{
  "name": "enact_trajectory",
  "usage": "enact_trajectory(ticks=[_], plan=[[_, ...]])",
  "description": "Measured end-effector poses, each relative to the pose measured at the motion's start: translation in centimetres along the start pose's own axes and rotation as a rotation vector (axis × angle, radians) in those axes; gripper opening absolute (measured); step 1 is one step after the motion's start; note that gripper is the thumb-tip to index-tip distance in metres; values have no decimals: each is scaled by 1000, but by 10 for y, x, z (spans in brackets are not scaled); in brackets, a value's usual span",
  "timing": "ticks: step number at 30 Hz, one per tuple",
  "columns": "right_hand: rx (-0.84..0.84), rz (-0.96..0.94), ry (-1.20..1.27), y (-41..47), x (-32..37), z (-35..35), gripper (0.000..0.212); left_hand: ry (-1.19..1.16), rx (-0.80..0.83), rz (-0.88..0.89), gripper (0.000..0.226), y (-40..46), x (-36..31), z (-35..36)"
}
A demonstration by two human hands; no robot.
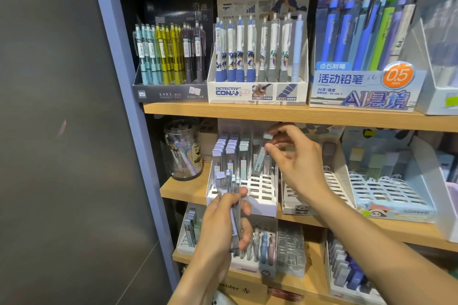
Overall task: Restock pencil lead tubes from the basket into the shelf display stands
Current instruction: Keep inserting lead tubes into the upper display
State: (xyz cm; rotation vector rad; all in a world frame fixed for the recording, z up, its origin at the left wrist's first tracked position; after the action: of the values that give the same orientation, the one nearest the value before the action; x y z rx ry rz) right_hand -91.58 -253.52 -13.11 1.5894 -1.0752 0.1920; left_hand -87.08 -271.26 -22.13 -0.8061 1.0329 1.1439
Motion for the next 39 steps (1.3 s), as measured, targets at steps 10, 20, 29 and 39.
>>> enact_trajectory(ticks=[10, 20, 29, 39], plan=[[23, -11, -23, -2, 4, -5, 21, 16, -14, 6, 29, -3, -4, 2], [156, -30, -311, -2, -5, 11, 40, -1, 4, 1, 29, -6, -10, 11], [113, 172, -87, -24, 10, 7, 26, 4, 31, 2, 32, -9, -13, 16], [269, 674, 469, -65, 5, 24, 27, 40, 65, -36, 44, -8, -8, 23]])
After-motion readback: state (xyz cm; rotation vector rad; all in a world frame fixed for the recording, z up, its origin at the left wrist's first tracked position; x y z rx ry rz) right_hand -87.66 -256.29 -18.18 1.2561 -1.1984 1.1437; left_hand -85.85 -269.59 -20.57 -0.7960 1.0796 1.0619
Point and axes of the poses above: each hand's wrist, its own y-axis towards the middle knuckle, its own z-axis out of the palm, x = y × z, the point moved 5 cm from there along y, towards the middle knuckle, and after that the axes turned 5 degrees about x, right-handed, at the moved point
